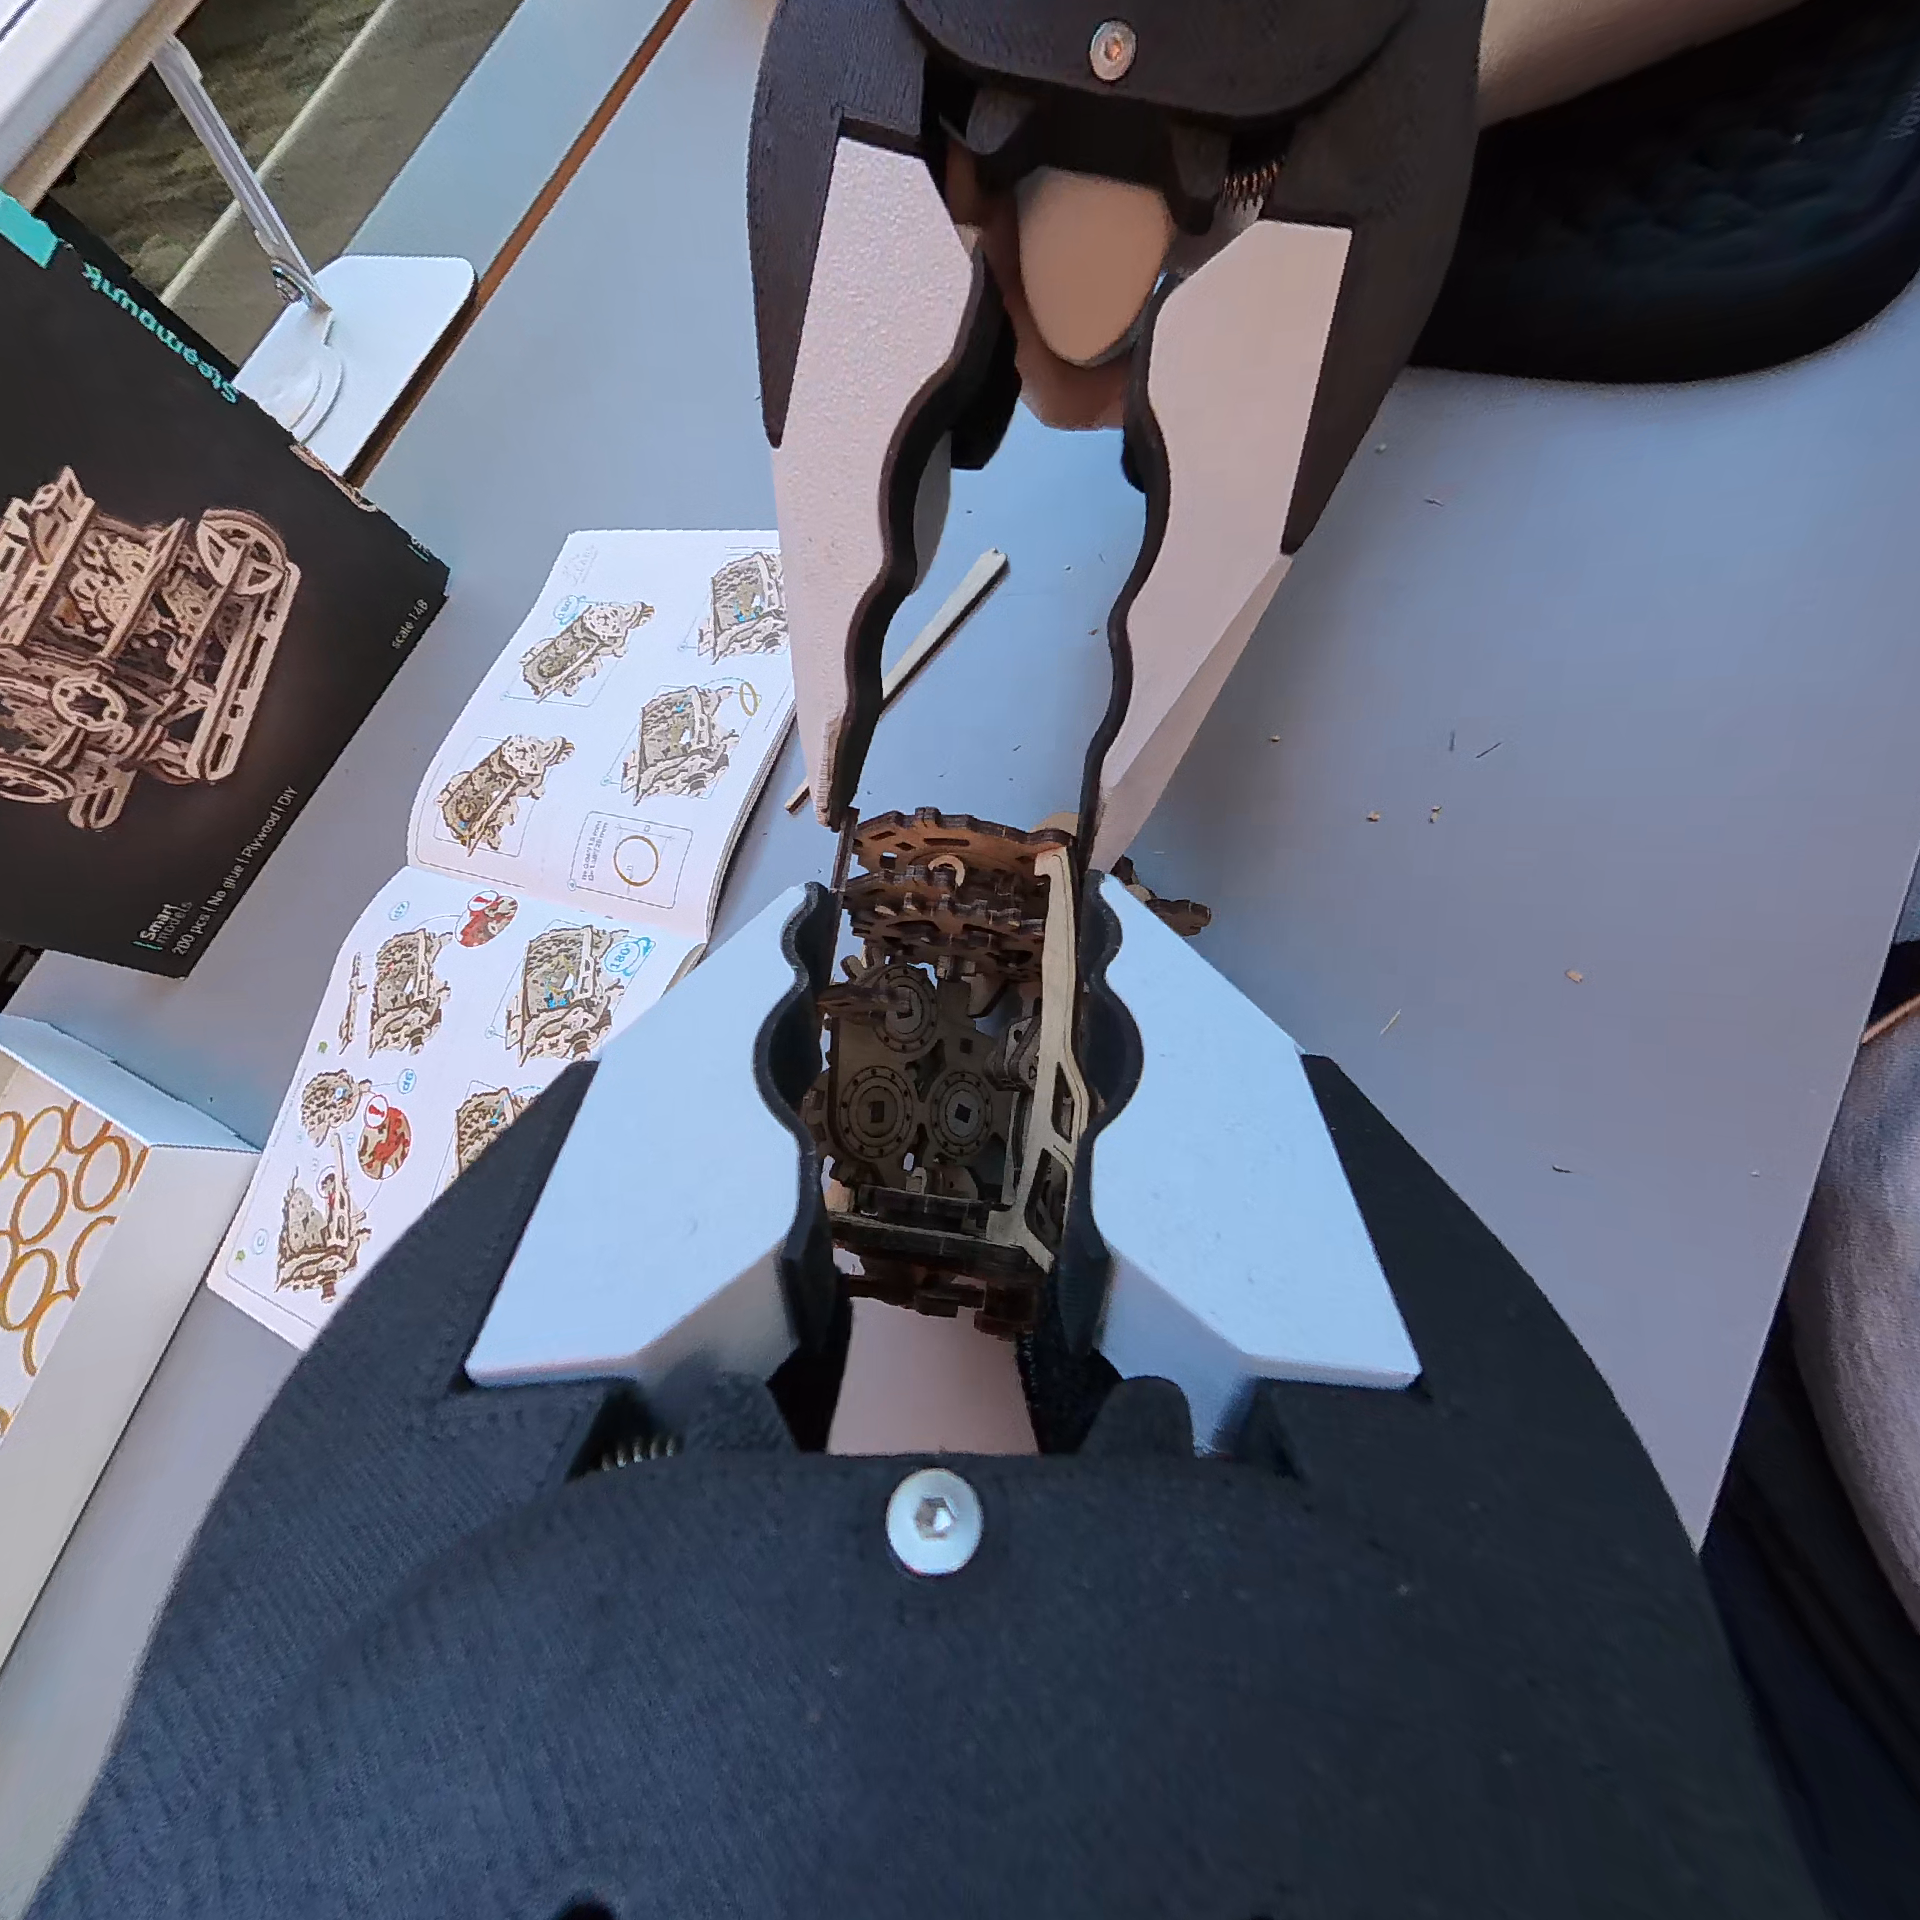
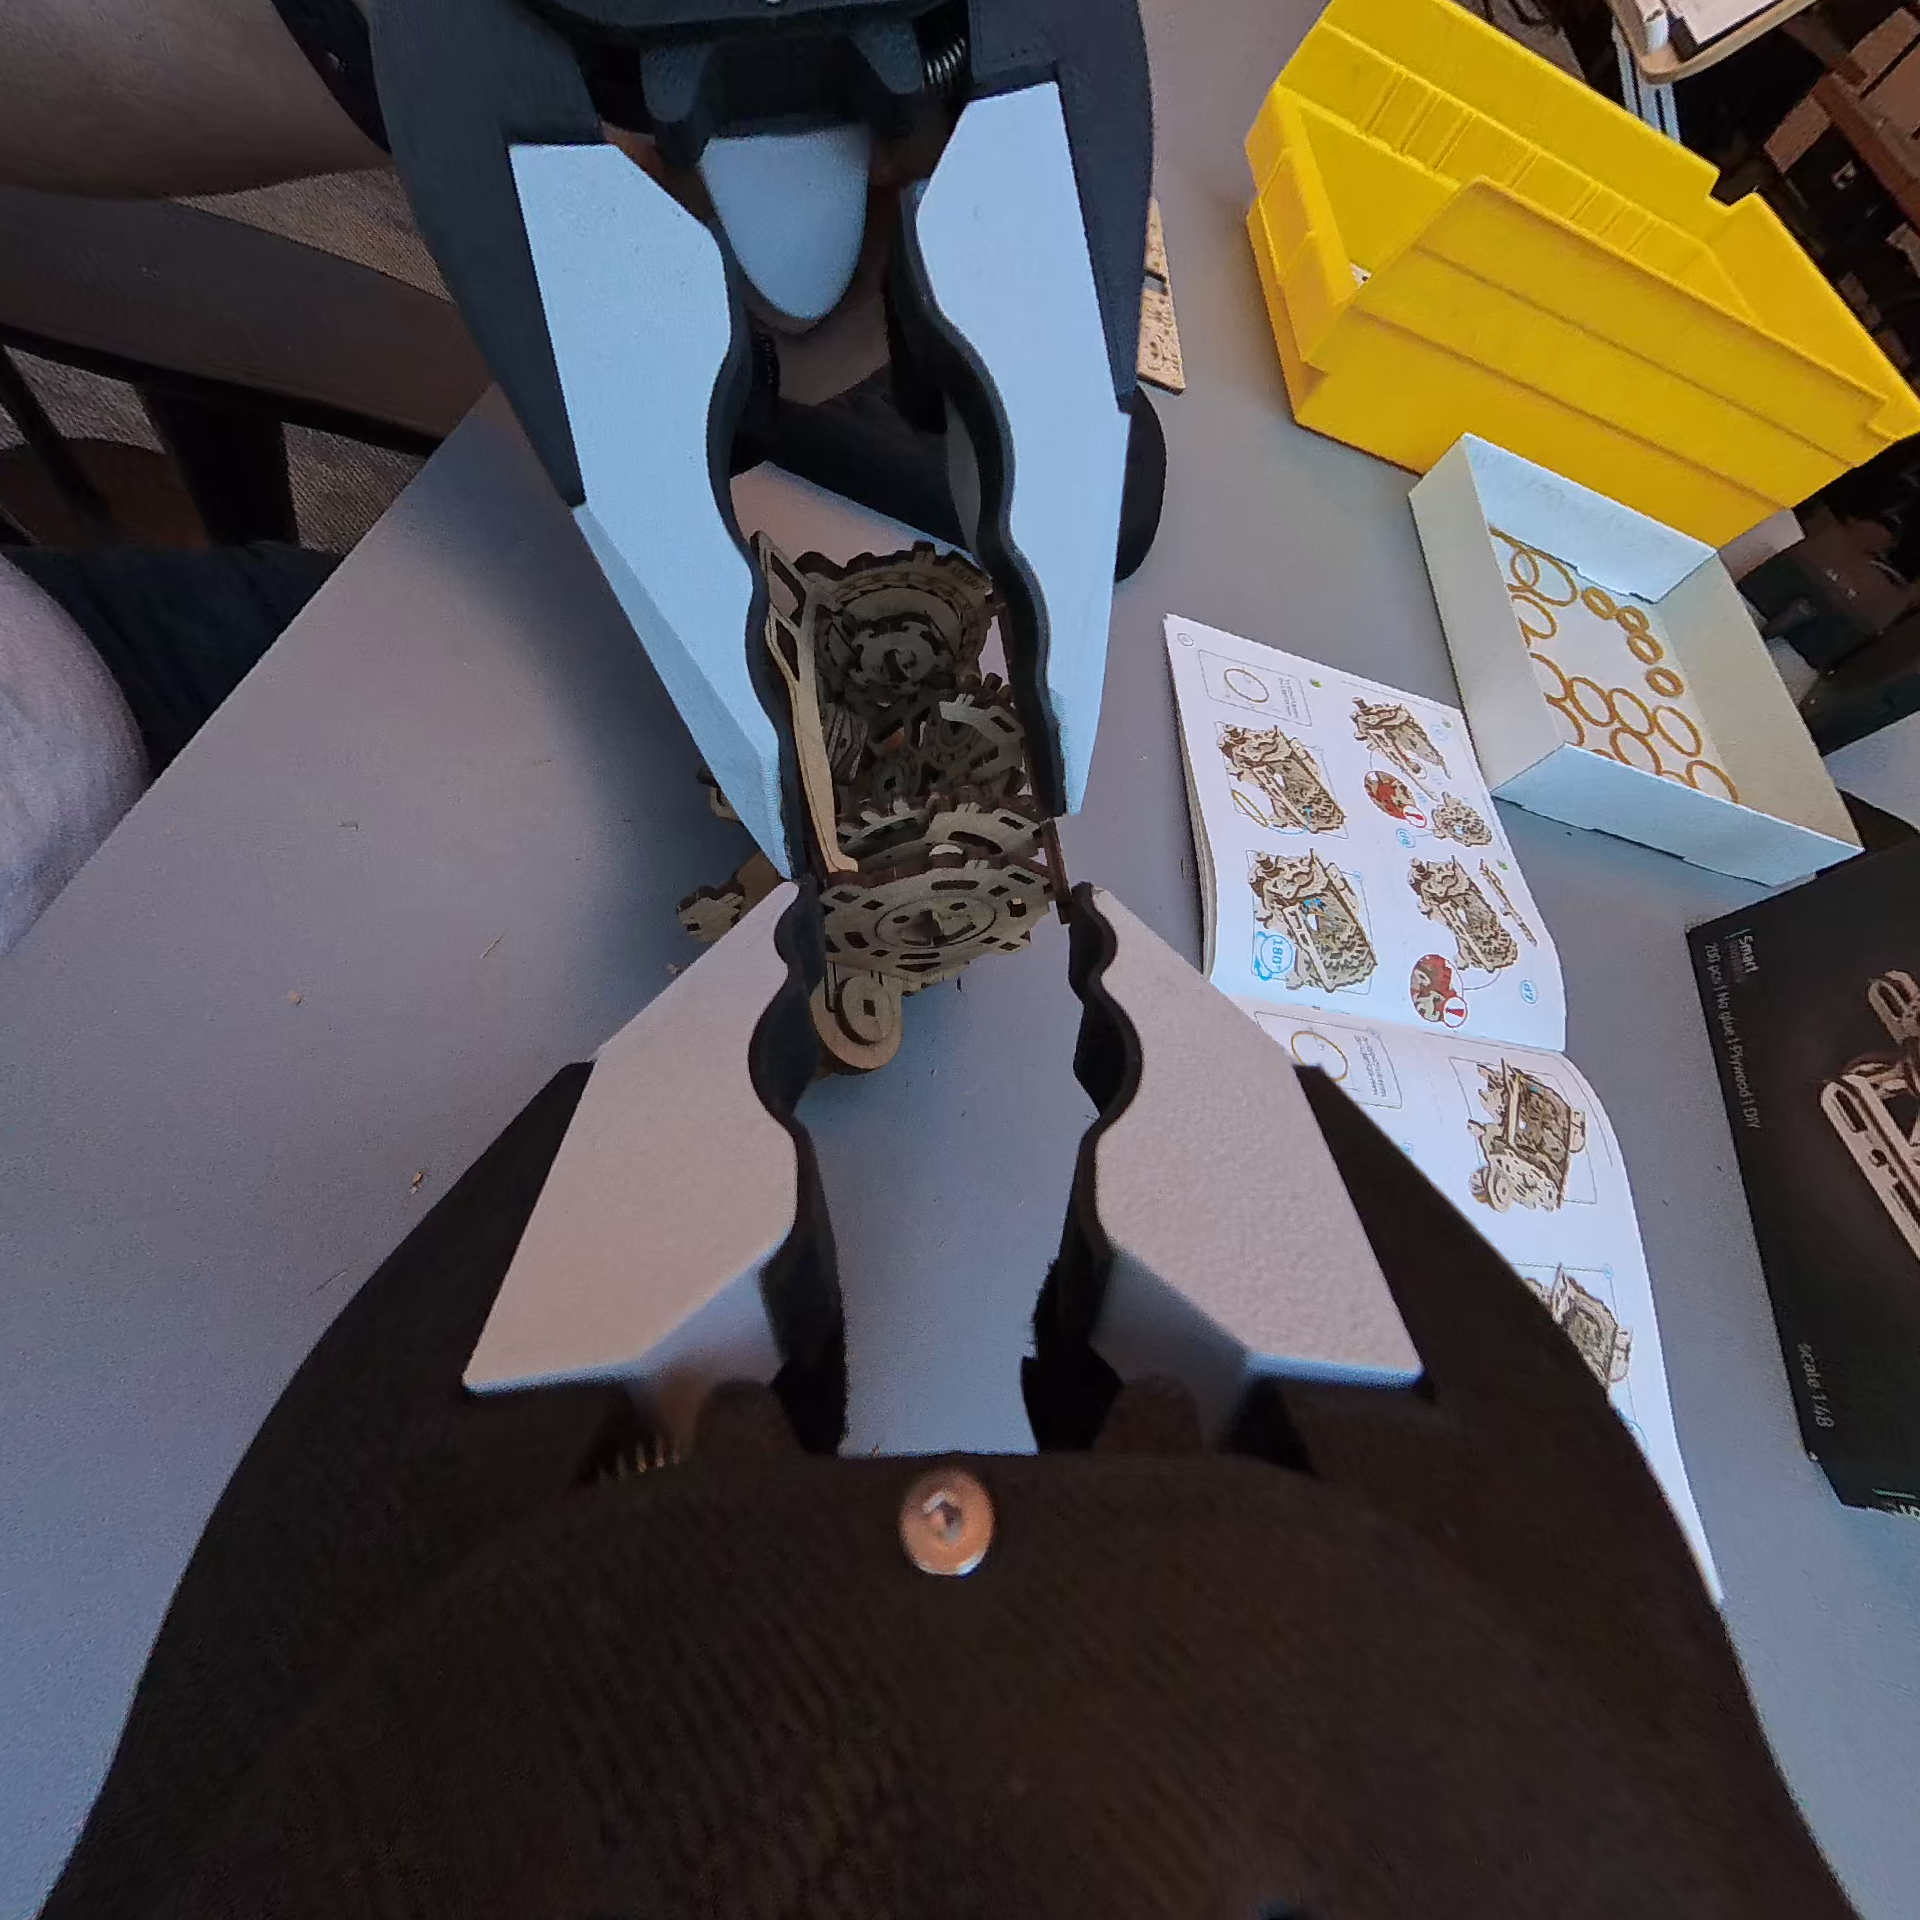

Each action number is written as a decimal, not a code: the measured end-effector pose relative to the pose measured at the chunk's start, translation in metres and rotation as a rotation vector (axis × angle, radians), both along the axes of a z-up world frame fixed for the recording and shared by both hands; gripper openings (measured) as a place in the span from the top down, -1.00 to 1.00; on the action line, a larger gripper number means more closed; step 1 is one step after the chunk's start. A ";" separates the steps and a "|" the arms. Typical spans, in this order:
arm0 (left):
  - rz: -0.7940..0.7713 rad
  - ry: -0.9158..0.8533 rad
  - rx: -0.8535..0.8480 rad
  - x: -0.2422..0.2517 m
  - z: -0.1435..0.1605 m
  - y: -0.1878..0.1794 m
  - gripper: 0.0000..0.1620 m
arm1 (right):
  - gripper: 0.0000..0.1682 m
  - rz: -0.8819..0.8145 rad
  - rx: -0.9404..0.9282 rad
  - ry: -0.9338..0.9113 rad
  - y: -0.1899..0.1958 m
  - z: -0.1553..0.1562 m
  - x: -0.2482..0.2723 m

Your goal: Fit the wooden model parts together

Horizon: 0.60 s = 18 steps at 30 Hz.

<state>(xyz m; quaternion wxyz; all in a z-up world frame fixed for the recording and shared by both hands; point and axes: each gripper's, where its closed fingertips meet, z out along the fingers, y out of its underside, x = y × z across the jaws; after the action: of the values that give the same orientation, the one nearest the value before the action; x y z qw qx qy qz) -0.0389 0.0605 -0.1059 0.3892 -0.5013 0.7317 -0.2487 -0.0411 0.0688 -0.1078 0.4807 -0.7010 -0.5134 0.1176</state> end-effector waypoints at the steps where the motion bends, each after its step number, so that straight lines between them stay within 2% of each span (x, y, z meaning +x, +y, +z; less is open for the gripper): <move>1: 0.000 -0.006 -0.002 0.000 0.000 0.000 0.42 | 0.44 0.007 -0.003 0.015 0.000 0.000 0.000; 9: -0.006 -0.024 0.017 0.001 0.001 -0.003 0.42 | 0.41 0.066 0.134 -0.036 -0.004 0.000 -0.003; 18: -0.027 -0.046 0.047 0.002 0.001 -0.009 0.42 | 0.42 0.065 0.177 -0.098 -0.008 0.000 -0.004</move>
<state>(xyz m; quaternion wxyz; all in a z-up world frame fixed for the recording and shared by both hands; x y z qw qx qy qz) -0.0372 0.0519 -0.1048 0.4141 -0.4763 0.7349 -0.2482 -0.0453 0.0609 -0.1079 0.5109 -0.6436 -0.5674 0.0529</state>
